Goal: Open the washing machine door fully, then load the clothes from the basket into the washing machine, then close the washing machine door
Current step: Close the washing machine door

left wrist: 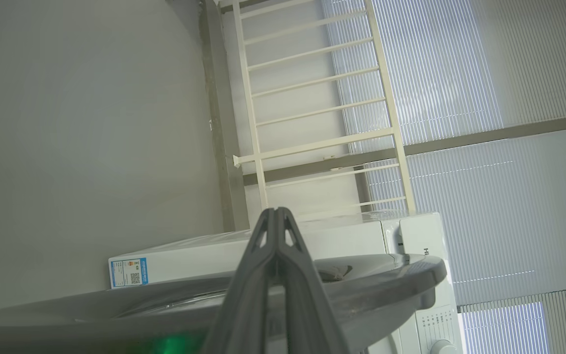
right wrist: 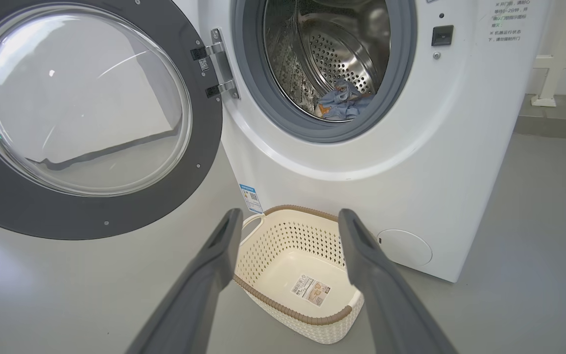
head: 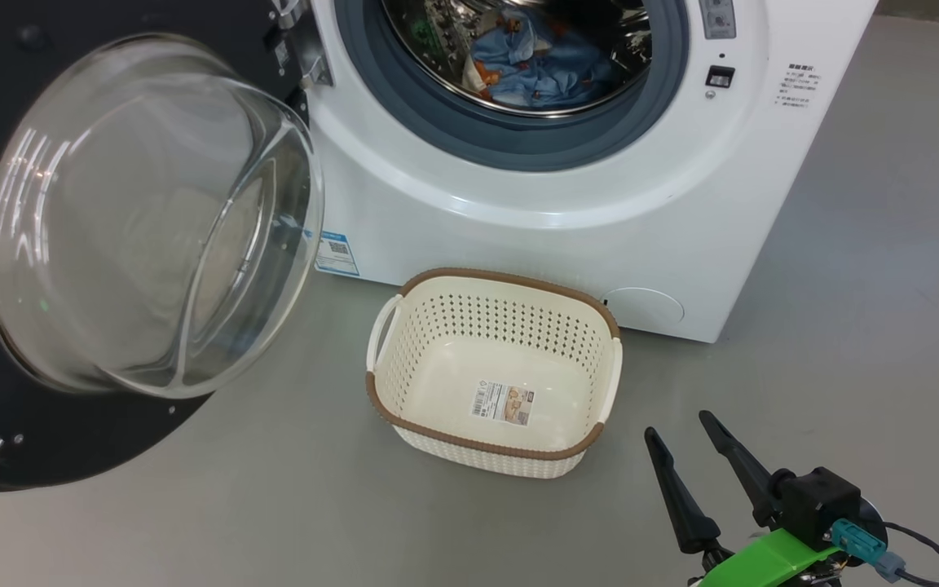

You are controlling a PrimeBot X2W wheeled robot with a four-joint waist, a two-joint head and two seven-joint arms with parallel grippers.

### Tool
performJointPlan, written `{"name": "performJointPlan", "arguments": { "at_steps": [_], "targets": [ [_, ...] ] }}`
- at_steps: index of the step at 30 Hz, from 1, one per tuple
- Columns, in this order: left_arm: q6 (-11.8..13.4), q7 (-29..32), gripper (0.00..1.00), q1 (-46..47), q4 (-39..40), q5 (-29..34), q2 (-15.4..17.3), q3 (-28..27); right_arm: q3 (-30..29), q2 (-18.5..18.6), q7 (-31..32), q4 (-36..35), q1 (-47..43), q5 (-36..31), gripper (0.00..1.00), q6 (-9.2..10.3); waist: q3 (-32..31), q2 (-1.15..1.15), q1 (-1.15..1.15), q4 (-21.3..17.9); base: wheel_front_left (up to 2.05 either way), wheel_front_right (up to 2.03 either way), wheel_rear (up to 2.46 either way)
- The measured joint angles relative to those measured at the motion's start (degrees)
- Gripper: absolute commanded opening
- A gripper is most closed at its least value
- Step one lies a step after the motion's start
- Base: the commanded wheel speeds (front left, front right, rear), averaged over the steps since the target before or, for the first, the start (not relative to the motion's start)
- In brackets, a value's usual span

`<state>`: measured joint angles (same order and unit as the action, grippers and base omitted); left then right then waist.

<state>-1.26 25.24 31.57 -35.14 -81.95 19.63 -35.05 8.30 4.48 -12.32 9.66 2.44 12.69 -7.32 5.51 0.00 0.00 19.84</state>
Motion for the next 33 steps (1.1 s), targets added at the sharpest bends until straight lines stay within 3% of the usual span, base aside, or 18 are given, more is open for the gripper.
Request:
{"name": "performJointPlan", "arguments": {
  "at_steps": [14, 22, 33],
  "targets": [
    [-0.1, 3.7, 0.0, 0.7, -0.4, -0.5, -0.2, 0.9, -0.1, 0.5, 0.2, -0.4, 0.2, 0.0, 1.0, 0.0, 1.3, 0.0, 0.0, -1.2, 0.0, 0.0, 0.0],
    [1.2, 12.1, 0.0, -0.7, 1.8, -2.9, 0.0, 2.8, -0.3, 0.4, 0.2, -0.2, 0.2, 0.6, 1.0, 0.0, 1.2, 0.0, 0.0, -0.8, 0.0, 0.0, 0.0],
    [6.6, 25.4, 0.0, -6.2, 10.8, -9.5, -3.6, 4.3, -0.3, 0.2, 0.2, 0.2, 0.2, 0.6, 1.0, 0.0, 0.9, 0.0, 0.0, -0.7, 0.0, 0.0, 0.0]
  ]
}}
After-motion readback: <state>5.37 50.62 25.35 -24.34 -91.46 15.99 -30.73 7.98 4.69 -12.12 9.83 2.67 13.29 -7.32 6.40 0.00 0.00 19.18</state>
